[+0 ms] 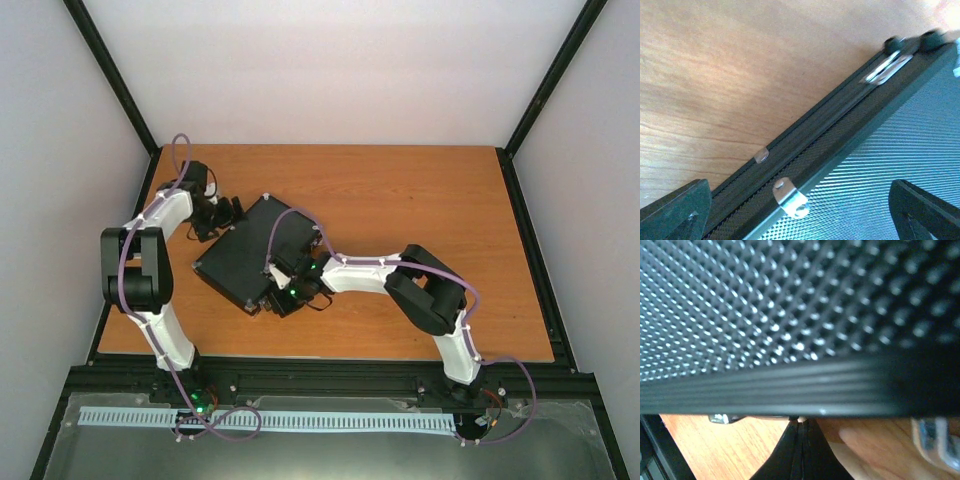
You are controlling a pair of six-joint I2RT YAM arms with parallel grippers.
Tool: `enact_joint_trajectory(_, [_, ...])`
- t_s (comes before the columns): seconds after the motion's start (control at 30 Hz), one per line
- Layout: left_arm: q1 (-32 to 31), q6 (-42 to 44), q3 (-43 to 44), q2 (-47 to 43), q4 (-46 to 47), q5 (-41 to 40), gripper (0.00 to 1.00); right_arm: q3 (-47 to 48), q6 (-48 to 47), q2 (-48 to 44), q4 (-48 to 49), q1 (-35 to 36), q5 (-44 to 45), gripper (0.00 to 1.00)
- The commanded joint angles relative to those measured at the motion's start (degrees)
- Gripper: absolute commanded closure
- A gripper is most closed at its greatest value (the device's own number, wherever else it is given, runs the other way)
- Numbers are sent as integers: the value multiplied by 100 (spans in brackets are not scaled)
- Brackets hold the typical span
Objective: Pack up texas hold em set
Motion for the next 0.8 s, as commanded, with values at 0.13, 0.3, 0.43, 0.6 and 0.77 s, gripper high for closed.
enact_joint_trajectory(0.13, [755, -339, 759, -430, -49, 280, 0, -1098, 422, -848, 567, 44, 233, 97])
enact_joint_trajectory(0.3, [1062, -315, 719, 22, 30, 468, 0, -1801, 804, -1015, 1378, 52, -174, 97])
enact_joint_trajectory(0.43, [1090, -361, 528, 468, 229, 723, 0, -1988, 1000, -977, 1870, 61, -270, 97])
enact_joint_trajectory(0.6, [1094, -405, 363, 730, 327, 860, 0, -1927, 1183, -790, 2282, 61, -117, 97])
enact_joint_trajectory(0.77, [1098, -421, 283, 851, 368, 910, 0, -2094, 1717, -563, 3022, 61, -44, 97])
